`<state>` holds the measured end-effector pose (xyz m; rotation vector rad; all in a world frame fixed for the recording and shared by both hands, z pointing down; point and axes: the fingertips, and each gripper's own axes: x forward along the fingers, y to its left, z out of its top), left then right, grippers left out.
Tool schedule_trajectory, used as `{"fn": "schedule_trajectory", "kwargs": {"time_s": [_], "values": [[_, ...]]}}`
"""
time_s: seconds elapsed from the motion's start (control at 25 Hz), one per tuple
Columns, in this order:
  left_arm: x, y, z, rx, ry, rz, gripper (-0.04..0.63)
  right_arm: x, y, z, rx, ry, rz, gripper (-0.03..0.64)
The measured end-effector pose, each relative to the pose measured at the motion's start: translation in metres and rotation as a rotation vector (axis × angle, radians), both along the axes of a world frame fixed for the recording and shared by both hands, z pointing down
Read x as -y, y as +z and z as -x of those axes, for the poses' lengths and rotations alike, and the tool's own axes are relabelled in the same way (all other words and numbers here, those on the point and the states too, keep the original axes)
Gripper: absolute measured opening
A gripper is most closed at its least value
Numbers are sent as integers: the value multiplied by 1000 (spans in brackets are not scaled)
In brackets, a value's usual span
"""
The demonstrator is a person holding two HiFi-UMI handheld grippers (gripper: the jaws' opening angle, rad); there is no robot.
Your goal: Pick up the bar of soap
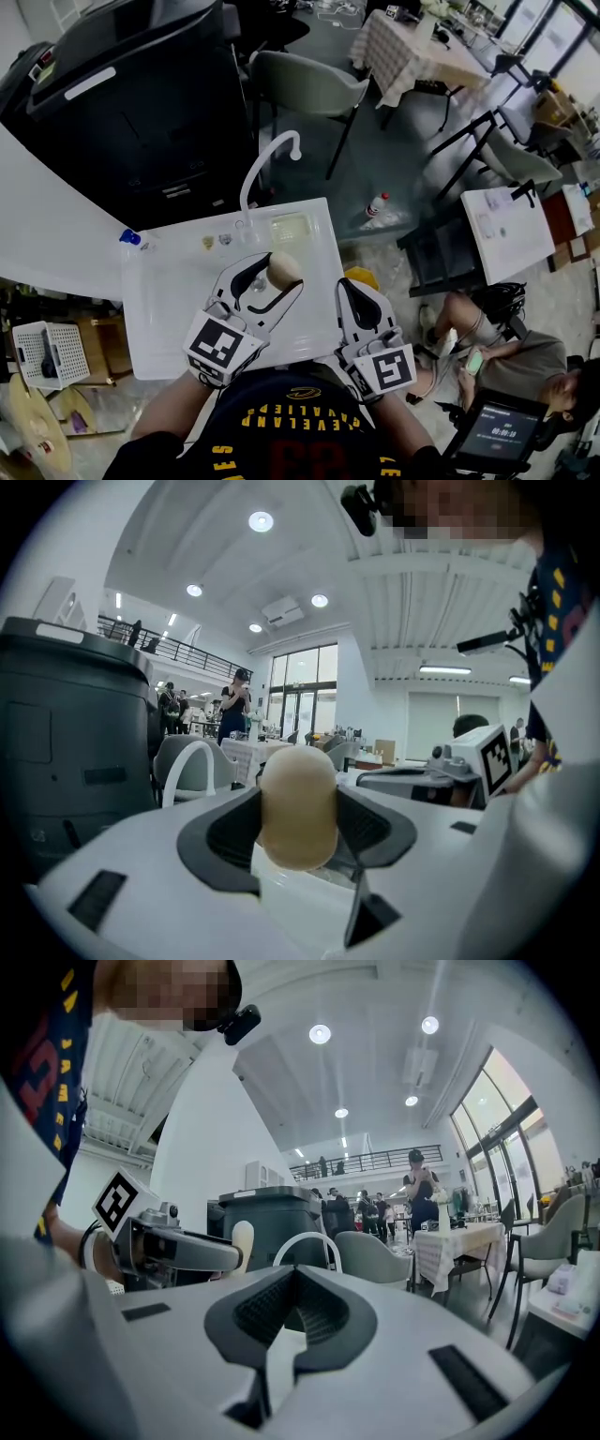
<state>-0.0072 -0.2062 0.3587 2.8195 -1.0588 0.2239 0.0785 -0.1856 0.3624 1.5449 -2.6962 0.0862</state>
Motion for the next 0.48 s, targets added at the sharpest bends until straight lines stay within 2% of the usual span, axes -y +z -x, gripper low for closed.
{"fn": "schedule_trajectory", "kwargs": {"time_s": [0.48], "values": [[-16, -1, 1, -215, 14, 165, 264, -2, -11, 6, 42, -7, -5, 17]]}}
